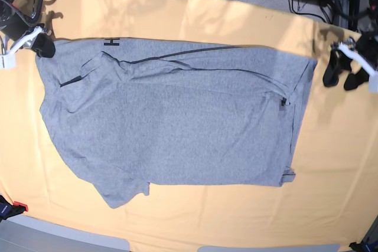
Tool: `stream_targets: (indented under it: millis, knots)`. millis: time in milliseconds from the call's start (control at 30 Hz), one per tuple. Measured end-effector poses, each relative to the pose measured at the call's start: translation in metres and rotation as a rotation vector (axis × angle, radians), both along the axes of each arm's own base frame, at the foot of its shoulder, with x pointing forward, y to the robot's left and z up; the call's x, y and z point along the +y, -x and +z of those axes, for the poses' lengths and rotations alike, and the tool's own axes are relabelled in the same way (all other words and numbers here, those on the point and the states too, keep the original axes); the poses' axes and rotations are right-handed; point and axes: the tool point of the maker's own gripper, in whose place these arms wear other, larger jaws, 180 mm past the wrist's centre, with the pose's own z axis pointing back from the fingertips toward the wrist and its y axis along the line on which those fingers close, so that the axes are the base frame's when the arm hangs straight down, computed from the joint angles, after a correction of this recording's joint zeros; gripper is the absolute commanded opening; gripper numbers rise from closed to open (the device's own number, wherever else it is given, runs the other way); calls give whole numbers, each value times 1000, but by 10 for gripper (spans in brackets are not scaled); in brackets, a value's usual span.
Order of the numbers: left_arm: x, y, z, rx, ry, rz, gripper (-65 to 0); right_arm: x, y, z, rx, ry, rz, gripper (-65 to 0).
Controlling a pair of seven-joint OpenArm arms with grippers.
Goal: Layout the t-shirt on the table in an organized manner, then fold the t-shirt properly
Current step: 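Grasp the opposite folded edge corner with the left gripper, then pull the folded edge with both grippers to straighten the shirt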
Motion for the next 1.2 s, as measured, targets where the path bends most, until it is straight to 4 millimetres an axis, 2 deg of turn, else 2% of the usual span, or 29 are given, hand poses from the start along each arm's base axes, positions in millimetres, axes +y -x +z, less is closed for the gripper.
stream_targets:
  millis: [167, 367, 500, 633, 767, 900, 1033, 1200]
  knots:
    - [2, 18, -18, 36, 28, 66, -245, 2, 0, 3, -3, -16, 13, -650]
    - [16, 17, -28, 52, 57, 197, -244, 2, 0, 4, -3, -20, 21, -650]
    - [27, 24, -60, 139, 95, 267, -245, 2, 0, 4, 1, -18, 23, -650]
    - [10, 18, -83, 175, 181, 203, -245, 2, 1, 3, 7, -17, 25, -650]
    - [-10, 5, -95, 187, 225, 101, -245, 2, 1, 3, 8, -17, 26, -650]
    - [-21, -7, -99, 186, 248, 61, -245, 2, 1, 3, 8, -18, 25, -650]
    - [-38, -10, -97, 189, 288, 4, -250, 2, 1, 3, 8, -18, 25, -650]
    - [-58, 1, -101, 241, 320, -96, -375, 2, 1, 3, 8, -18, 25, -650]
